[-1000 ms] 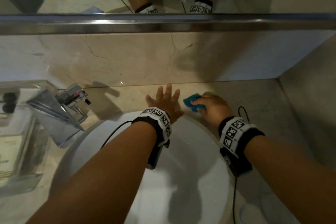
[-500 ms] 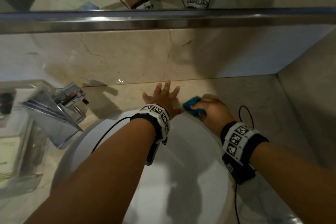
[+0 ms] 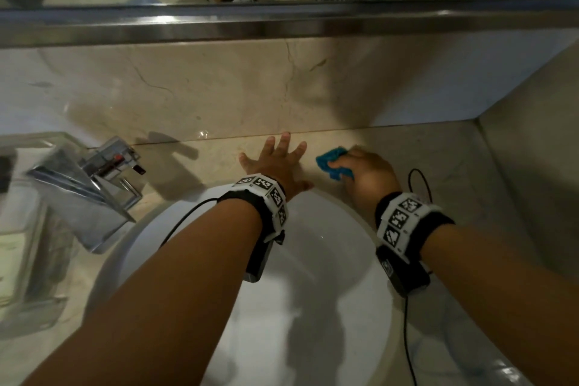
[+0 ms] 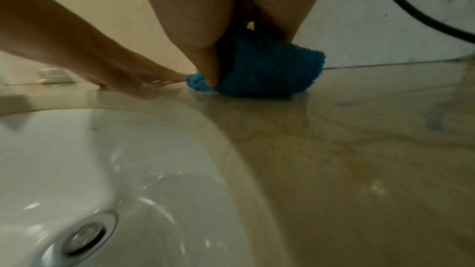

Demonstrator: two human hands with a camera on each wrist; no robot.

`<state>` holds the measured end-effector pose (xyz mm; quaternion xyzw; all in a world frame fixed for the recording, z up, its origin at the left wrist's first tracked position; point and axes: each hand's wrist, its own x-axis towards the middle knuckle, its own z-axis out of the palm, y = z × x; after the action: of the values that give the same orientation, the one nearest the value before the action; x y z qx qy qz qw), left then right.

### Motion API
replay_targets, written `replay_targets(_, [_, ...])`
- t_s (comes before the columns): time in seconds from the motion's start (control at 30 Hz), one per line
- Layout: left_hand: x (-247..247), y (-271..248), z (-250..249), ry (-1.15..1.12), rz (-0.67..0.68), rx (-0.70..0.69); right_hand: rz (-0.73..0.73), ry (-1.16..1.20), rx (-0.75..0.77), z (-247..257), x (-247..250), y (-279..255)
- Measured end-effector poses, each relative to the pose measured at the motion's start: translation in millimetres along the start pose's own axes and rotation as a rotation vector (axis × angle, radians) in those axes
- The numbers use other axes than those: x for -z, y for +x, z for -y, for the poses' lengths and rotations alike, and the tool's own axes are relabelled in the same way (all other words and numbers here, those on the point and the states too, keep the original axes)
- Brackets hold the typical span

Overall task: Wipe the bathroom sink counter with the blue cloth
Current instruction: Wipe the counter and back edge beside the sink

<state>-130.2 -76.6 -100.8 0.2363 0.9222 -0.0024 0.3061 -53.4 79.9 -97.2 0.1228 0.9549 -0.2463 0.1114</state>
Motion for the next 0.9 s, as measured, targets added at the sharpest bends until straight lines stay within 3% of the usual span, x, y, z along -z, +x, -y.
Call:
replay_targets(0.07, [1, -1, 0, -0.005, 0.001, -0.001, -0.025, -0.032, 0.105, -2, -3, -17])
replay_targets(0.2, [1, -2, 1, -0.008, -0.001, -0.012, 0.057, 0.033, 0.004, -6, 13, -16])
replay_targets(0.33, [2, -1, 2, -0.008, 0.001, -0.013, 0.037, 0.065, 0.005, -8, 14, -14])
replay_targets(0.5, [1, 1, 2, -0.007, 0.002, -0.017, 0.111, -0.103, -0.001, -11, 13, 12])
replay_targets(0.67, [0, 1, 2, 0.006, 0.001, -0.020, -0.047, -0.071, -0.100, -13, 24, 34])
replay_targets(0.9, [2, 0, 1, 0.010, -0.001, -0.008, -0.010, -0.031, 0.254, -4, -3, -19])
